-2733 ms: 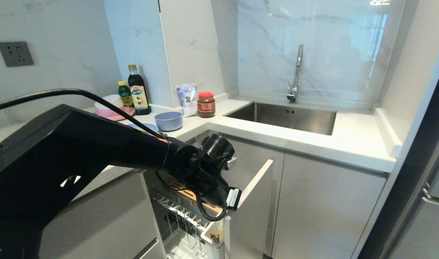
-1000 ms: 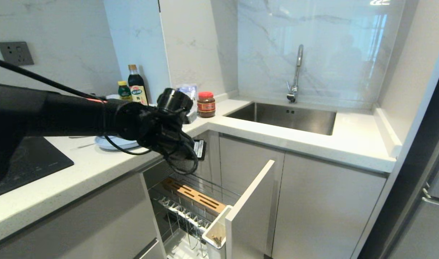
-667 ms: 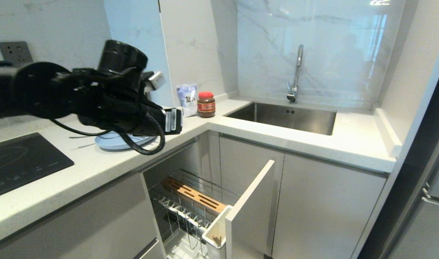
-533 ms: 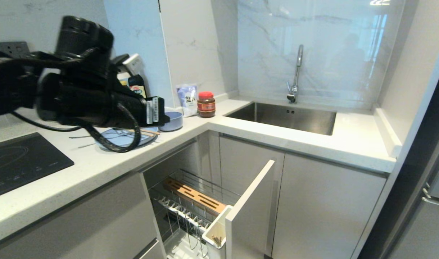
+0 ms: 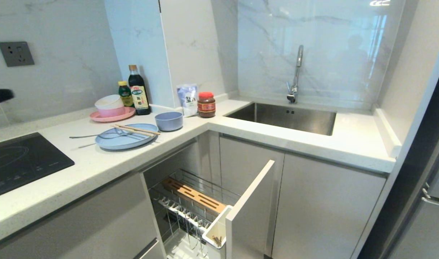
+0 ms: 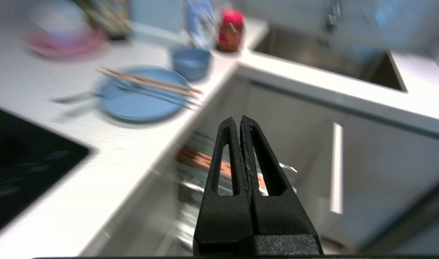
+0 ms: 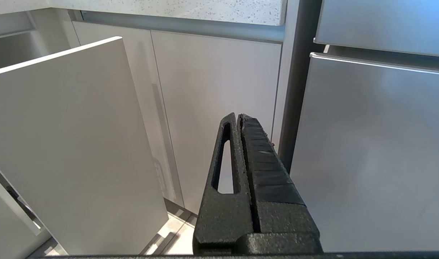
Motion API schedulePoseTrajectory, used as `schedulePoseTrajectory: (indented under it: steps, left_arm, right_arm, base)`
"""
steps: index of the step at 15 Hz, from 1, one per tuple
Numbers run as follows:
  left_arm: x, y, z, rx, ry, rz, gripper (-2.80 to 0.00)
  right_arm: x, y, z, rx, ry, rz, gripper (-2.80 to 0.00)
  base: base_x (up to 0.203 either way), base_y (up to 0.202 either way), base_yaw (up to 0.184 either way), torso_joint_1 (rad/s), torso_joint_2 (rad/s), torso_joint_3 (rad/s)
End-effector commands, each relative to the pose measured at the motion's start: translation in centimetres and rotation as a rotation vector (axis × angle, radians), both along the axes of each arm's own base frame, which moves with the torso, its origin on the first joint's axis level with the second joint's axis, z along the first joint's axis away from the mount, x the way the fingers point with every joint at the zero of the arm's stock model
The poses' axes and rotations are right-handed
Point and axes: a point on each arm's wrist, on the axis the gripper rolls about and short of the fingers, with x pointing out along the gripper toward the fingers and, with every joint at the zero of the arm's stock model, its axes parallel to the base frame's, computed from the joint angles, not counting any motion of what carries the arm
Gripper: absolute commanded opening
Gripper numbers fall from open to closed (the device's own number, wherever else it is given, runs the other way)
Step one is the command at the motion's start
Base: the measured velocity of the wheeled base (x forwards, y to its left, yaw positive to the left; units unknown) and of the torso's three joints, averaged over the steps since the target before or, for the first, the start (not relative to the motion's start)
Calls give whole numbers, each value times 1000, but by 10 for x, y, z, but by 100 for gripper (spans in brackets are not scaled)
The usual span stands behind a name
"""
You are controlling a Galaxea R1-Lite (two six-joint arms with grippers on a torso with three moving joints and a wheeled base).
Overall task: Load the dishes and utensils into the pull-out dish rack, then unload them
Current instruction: Pick up the bowl and place it in the cupboard
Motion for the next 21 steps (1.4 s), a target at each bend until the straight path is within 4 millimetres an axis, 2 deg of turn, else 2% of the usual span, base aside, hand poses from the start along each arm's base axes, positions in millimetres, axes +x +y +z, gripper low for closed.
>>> schedulePoseTrajectory:
  steps: [1, 2, 3, 5, 9, 14, 16, 17, 21]
  left_arm:
    - [-100, 19, -26, 22, -224, 74, -280]
    - [-120, 21, -46, 44, -257, 100, -280]
    - [-130, 21, -73, 66, -263, 124, -280]
    - [-133, 18, -121, 99, -247, 157, -280]
    - [-129, 14, -197, 114, -316, 162, -280]
    - [-99, 14, -250, 101, -323, 160, -280]
    - [-95, 14, -267, 93, -219, 151, -280]
    - [-95, 14, -272, 72, -165, 140, -280]
    - [-95, 14, -272, 47, -162, 131, -280]
  right_arm:
    - [0, 0, 0, 0, -3, 0, -280]
    - [0, 0, 0, 0, -3, 0, -280]
    - [0, 0, 0, 0, -3, 0, -280]
    - [0, 0, 0, 0, -3, 0, -280]
    - [0, 0, 0, 0, -2, 0, -280]
    - [0, 0, 0, 0, -3, 0, -280]
    - [0, 0, 0, 0, -3, 0, -280]
    - [0, 0, 0, 0, -3, 0, -280]
    - [0, 0, 0, 0, -3, 0, -280]
  base:
    - [0, 0, 0, 0, 0, 0]
    - [0, 0, 0, 0, 0, 0]
    - [0, 0, 0, 0, 0, 0]
    - [0, 0, 0, 0, 0, 0]
    - [0, 0, 0, 0, 0, 0]
    - [0, 0, 0, 0, 0, 0]
    - [0, 0, 0, 0, 0, 0]
    - [0, 0, 0, 0, 0, 0]
    - [0, 0, 0, 0, 0, 0]
